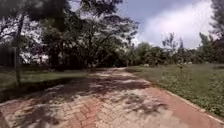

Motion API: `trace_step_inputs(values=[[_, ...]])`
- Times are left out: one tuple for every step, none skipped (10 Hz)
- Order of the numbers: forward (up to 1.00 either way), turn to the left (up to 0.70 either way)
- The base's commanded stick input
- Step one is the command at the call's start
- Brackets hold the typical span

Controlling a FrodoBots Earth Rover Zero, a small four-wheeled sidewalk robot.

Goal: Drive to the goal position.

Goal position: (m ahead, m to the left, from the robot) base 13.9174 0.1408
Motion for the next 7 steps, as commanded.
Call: trace_step_inputs(values=[[0.7, 0.0], [0.7, 0.0], [0.7, 0.0], [0.7, 0.0], [0.7, 0.0], [0.7, 0.0], [0.7, 0.0]])
